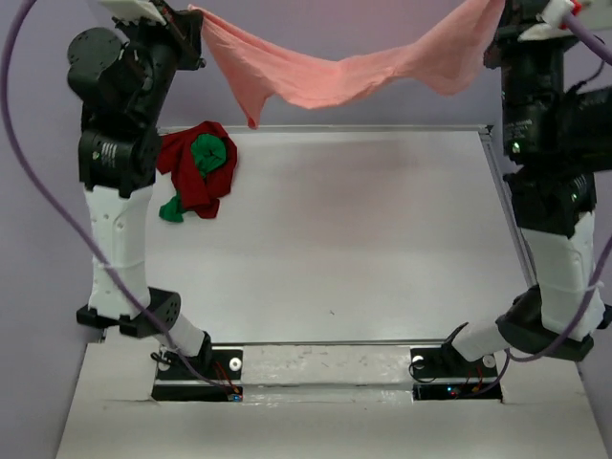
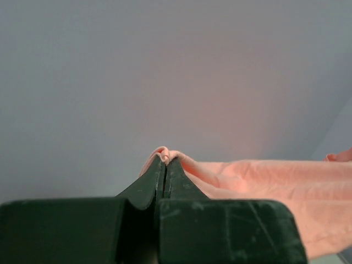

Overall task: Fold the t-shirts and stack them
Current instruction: Flatten the tshirt out

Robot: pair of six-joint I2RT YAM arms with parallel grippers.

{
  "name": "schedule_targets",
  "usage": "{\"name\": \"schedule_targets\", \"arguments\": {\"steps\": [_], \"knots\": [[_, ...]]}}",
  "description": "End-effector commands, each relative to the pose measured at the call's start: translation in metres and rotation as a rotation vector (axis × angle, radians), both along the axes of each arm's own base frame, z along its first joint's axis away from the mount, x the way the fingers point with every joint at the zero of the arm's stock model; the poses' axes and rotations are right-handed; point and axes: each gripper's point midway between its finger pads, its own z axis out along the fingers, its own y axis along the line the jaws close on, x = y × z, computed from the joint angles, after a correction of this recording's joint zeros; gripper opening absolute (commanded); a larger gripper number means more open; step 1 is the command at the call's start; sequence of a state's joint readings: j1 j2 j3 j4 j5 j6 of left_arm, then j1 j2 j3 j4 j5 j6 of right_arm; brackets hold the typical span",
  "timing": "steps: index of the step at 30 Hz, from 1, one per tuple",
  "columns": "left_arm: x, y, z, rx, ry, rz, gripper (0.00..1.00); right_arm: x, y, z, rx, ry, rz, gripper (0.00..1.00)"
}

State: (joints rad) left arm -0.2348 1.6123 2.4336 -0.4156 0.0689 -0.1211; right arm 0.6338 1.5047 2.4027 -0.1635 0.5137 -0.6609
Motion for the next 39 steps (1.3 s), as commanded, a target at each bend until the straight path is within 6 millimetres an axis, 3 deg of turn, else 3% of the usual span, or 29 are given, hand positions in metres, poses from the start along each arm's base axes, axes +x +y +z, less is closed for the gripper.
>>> {"name": "schedule_targets", "arguments": {"steps": [1,2,3,4,5,7,8,12,14,15,17,18,19,20,21,22,23,24,27,28,29,31,35,37,38,39], "knots": [[-0.074,0.01,0.037,-0.031,-0.112,0.029,0.0,-0.05,-0.032,0.009,0.037,-0.016,-0.17,0.0],[-0.08,0.008,0.036,-0.027,-0.11,0.018,0.0,-0.05,-0.036,0.005,0.066,-0.015,-0.183,0.0],[-0.084,0.009,0.033,-0.023,-0.095,0.027,0.0,-0.053,-0.027,0.001,0.034,0.002,-0.175,0.0],[-0.091,0.01,0.029,-0.021,-0.083,0.027,0.0,-0.058,-0.034,-0.004,0.026,0.015,-0.203,0.0],[-0.099,0.012,0.03,-0.026,-0.091,0.026,0.0,-0.057,-0.022,-0.011,0.025,0.028,-0.183,0.0],[-0.101,0.012,0.024,-0.023,-0.079,0.025,0.0,-0.058,-0.018,-0.019,0.022,0.047,-0.191,0.0],[-0.097,0.01,0.016,-0.019,-0.061,0.028,0.0,-0.062,-0.024,-0.022,0.01,0.057,-0.223,0.0],[-0.088,0.005,0.008,-0.007,-0.046,0.03,0.0,-0.06,-0.008,-0.028,0.017,0.059,-0.193,0.0],[-0.075,0.0,0.007,0.0,-0.042,0.034,0.0,-0.059,-0.002,-0.02,0.016,0.035,-0.171,0.0],[-0.057,-0.008,-0.002,0.017,-0.018,0.032,0.0,-0.05,0.015,-0.021,-0.01,0.036,-0.166,0.0],[-0.047,-0.012,0.005,0.02,-0.03,0.03,0.0,-0.048,0.015,-0.003,0.005,-0.014,-0.171,0.0],[-0.022,-0.022,-0.007,0.04,0.002,0.031,0.0,-0.038,0.023,-0.003,-0.043,0.007,-0.174,0.0],[-0.023,-0.022,0.005,0.029,-0.026,0.031,0.0,-0.012,0.04,-0.006,-0.082,0.013,-0.193,0.0],[-0.012,-0.026,0.004,0.029,-0.023,0.028,0.0,-0.005,0.036,-0.001,-0.07,-0.008,-0.198,0.0],[0.015,-0.036,-0.012,0.048,0.015,0.028,0.0,0.007,0.035,-0.002,-0.053,0.016,-0.154,0.0],[0.024,-0.038,-0.013,0.049,0.015,0.023,0.0,0.021,0.035,-0.004,-0.04,0.019,-0.145,0.0],[0.025,-0.04,0.0,0.025,-0.021,-0.005,0.0,0.044,0.032,-0.007,-0.01,0.005,-0.138,0.0],[0.051,-0.037,-0.014,0.026,0.005,0.004,0.0,0.061,0.035,-0.018,-0.044,0.043,-0.136,0.0],[0.078,-0.034,-0.02,-0.005,-0.007,-0.04,0.0,0.114,0.041,-0.043,-0.056,0.077,-0.114,0.0],[0.098,-0.025,-0.033,-0.005,0.015,-0.02,0.0,0.129,0.023,-0.051,-0.065,0.1,-0.146,0.0],[0.106,-0.022,-0.036,0.006,0.011,-0.017,0.0,0.146,0.025,-0.059,-0.059,0.109,-0.124,0.0],[0.125,-0.016,-0.05,0.019,0.025,-0.004,0.0,0.158,0.006,-0.058,-0.056,0.097,-0.135,0.0],[0.132,0.001,-0.041,0.011,-0.016,0.015,0.0,0.147,-0.006,-0.032,-0.015,0.001,-0.1,0.0],[0.117,0.01,-0.022,-0.007,-0.054,0.022,0.0,0.141,-0.006,-0.029,-0.018,0.001,-0.09,0.0],[0.108,0.011,-0.015,-0.009,-0.063,0.017,0.0,0.127,-0.012,-0.021,0.008,-0.006,-0.082,0.0],[0.083,0.013,0.003,-0.014,-0.094,0.01,0.0,0.111,-0.018,-0.015,0.013,-0.007,-0.084,0.0]]}}
